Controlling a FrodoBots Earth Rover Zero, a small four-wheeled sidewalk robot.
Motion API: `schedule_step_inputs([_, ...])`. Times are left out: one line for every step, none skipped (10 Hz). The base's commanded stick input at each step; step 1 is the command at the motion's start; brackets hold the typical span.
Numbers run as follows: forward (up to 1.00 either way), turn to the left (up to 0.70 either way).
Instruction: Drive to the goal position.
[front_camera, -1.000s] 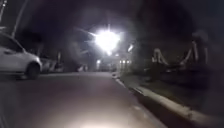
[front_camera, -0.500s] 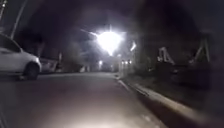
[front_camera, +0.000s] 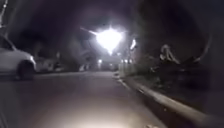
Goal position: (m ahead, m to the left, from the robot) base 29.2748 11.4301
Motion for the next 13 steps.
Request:
schedule_step_inputs([0.7,0.0])
schedule_step_inputs([0.7,0.0])
schedule_step_inputs([0.7,-0.19])
schedule_step_inputs([0.7,-0.35])
schedule_step_inputs([0.7,0.0])
schedule_step_inputs([0.7,0.0])
schedule_step_inputs([0.7,0.0])
schedule_step_inputs([0.7,0.0])
schedule_step_inputs([0.7,0.0])
schedule_step_inputs([0.7,-0.14])
schedule_step_inputs([0.7,-0.27])
schedule_step_inputs([0.7,-0.01])
schedule_step_inputs([0.7,0.0])
